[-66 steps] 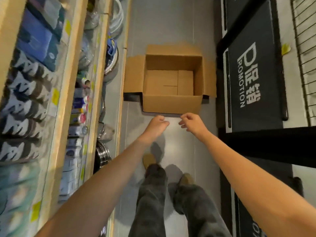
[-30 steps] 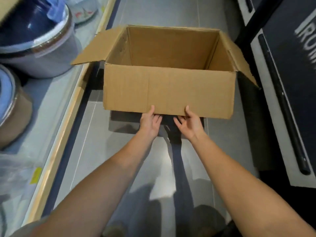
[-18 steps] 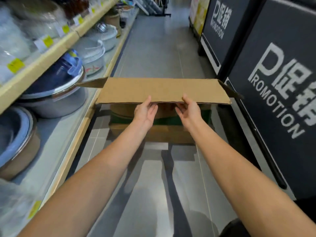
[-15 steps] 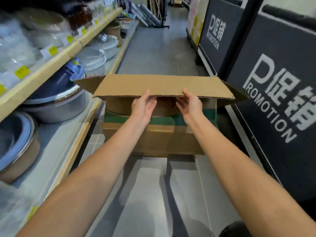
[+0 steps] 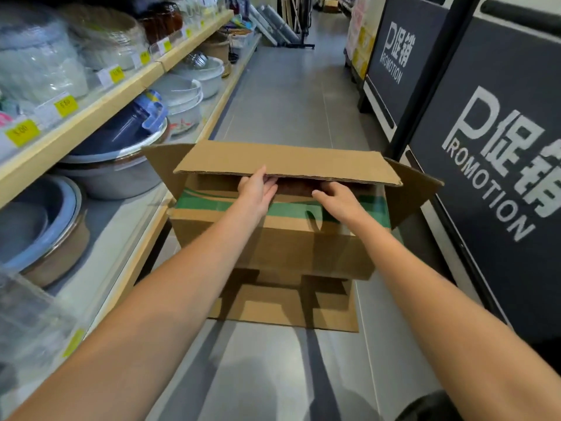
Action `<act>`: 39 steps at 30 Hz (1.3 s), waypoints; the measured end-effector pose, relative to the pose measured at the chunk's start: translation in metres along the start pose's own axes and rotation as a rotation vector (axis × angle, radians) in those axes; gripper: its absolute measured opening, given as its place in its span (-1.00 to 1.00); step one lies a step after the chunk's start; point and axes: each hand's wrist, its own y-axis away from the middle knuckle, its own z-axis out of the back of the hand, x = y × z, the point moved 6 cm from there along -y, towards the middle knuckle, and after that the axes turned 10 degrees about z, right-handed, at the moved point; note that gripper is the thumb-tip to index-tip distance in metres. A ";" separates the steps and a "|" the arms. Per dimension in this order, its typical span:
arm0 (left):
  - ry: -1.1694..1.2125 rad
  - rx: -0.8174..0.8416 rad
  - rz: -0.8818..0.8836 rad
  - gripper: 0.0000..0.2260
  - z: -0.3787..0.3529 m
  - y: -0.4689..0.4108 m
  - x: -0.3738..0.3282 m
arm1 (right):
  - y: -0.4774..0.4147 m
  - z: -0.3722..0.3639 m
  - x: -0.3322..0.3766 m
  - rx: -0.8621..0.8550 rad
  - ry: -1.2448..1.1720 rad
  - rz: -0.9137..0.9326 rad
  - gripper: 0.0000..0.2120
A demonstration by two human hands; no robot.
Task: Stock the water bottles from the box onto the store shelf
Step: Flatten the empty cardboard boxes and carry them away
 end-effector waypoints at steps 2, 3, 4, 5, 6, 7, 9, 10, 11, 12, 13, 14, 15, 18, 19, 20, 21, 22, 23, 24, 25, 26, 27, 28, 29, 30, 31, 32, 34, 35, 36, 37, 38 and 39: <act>-0.142 0.034 -0.069 -0.58 -0.001 -0.005 0.004 | 0.000 -0.002 -0.002 0.038 0.152 0.066 -0.51; -0.267 0.017 -0.117 -0.58 -0.001 -0.005 0.005 | -0.002 -0.001 -0.003 0.038 0.238 0.090 -0.52; -0.394 -0.023 -0.162 -0.58 0.001 -0.007 0.006 | -0.004 -0.002 -0.009 0.045 0.320 0.090 -0.52; -0.518 -0.076 -0.215 -0.59 0.006 -0.007 0.007 | -0.003 -0.003 -0.013 0.056 0.400 0.094 -0.52; -0.629 -0.123 -0.266 -0.63 0.010 -0.006 0.008 | -0.002 -0.003 -0.018 0.064 0.464 0.093 -0.51; -0.706 -0.158 -0.297 -0.68 0.016 -0.004 0.010 | -0.001 -0.003 -0.022 0.071 0.518 0.098 -0.50; -0.773 -0.208 -0.318 -0.82 0.030 -0.002 0.013 | -0.001 -0.003 -0.028 0.067 0.598 0.126 -0.47; -0.802 -0.229 -0.300 -0.82 0.037 -0.001 0.016 | -0.001 -0.002 -0.031 0.061 0.625 0.138 -0.46; -0.845 -0.243 -0.250 -0.73 0.045 -0.002 0.021 | -0.003 -0.003 -0.032 0.062 0.643 0.150 -0.45; -0.901 -0.232 -0.150 -0.62 0.054 -0.003 0.029 | -0.005 -0.003 -0.034 0.070 0.657 0.161 -0.44; -0.972 -0.191 -0.015 -0.51 0.063 -0.004 0.039 | -0.006 -0.003 -0.035 0.077 0.675 0.170 -0.43; -1.053 -0.120 0.152 -0.40 0.072 -0.005 0.052 | -0.007 -0.004 -0.036 0.085 0.695 0.174 -0.41; -1.138 -0.039 0.321 -0.31 0.081 -0.003 0.066 | -0.009 -0.005 -0.037 0.092 0.715 0.175 -0.41; -1.266 0.023 0.619 -0.14 0.103 -0.004 0.094 | -0.013 -0.011 -0.039 0.090 0.768 0.179 -0.39; -1.249 -0.011 0.628 -0.15 0.107 -0.007 0.099 | -0.013 -0.013 -0.038 0.086 0.787 0.182 -0.38; -1.186 -0.045 0.601 -0.18 0.108 -0.010 0.102 | -0.012 -0.014 -0.038 0.082 0.798 0.185 -0.37; -1.073 -0.065 0.570 -0.21 0.108 -0.014 0.103 | -0.012 -0.015 -0.037 0.079 0.804 0.187 -0.37; -0.945 -0.065 0.554 -0.22 0.105 -0.019 0.106 | -0.012 -0.015 -0.038 0.076 0.812 0.188 -0.38; -0.836 -0.058 0.552 -0.23 0.103 -0.022 0.109 | -0.013 -0.016 -0.038 0.072 0.828 0.187 -0.39; -0.761 -0.051 0.555 -0.23 0.101 -0.023 0.111 | -0.013 -0.016 -0.039 0.063 0.848 0.186 -0.40; -0.713 -0.054 0.560 -0.24 0.098 -0.023 0.114 | -0.013 -0.016 -0.039 0.054 0.864 0.180 -0.40; -0.667 -0.060 0.569 -0.25 0.096 -0.022 0.118 | -0.014 -0.017 -0.040 0.047 0.871 0.170 -0.40; -0.618 -0.067 0.579 -0.26 0.095 -0.021 0.121 | -0.014 -0.018 -0.039 0.043 0.873 0.161 -0.40; -0.564 -0.065 0.581 -0.27 0.093 -0.020 0.124 | -0.014 -0.019 -0.039 0.041 0.873 0.157 -0.40; -0.512 -0.064 0.568 -0.28 0.092 -0.020 0.124 | -0.014 -0.020 -0.037 0.040 0.874 0.159 -0.40; -0.462 -0.065 0.551 -0.30 0.092 -0.019 0.124 | -0.014 -0.021 -0.036 0.039 0.875 0.160 -0.40; -0.425 -0.069 0.536 -0.32 0.093 -0.018 0.124 | -0.013 -0.021 -0.035 0.037 0.877 0.159 -0.39; -0.399 -0.070 0.526 -0.34 0.094 -0.019 0.123 | -0.014 -0.021 -0.035 0.035 0.879 0.159 -0.39; -0.369 -0.085 0.503 -0.38 0.096 -0.020 0.123 | -0.014 -0.021 -0.034 0.035 0.884 0.161 -0.38; -0.343 -0.105 0.485 -0.38 0.097 -0.021 0.122 | -0.014 -0.022 -0.033 0.033 0.882 0.167 -0.37; -0.303 -0.127 0.467 -0.36 0.098 -0.023 0.120 | -0.014 -0.022 -0.032 0.026 0.870 0.172 -0.35; -0.257 -0.151 0.451 -0.33 0.099 -0.024 0.118 | -0.014 -0.022 -0.029 0.012 0.849 0.176 -0.33; -0.202 -0.168 0.434 -0.29 0.099 -0.025 0.115 | -0.014 -0.022 -0.027 -0.003 0.823 0.178 -0.30; -0.152 -0.186 0.409 -0.26 0.100 -0.026 0.111 | -0.014 -0.023 -0.025 -0.012 0.801 0.181 -0.29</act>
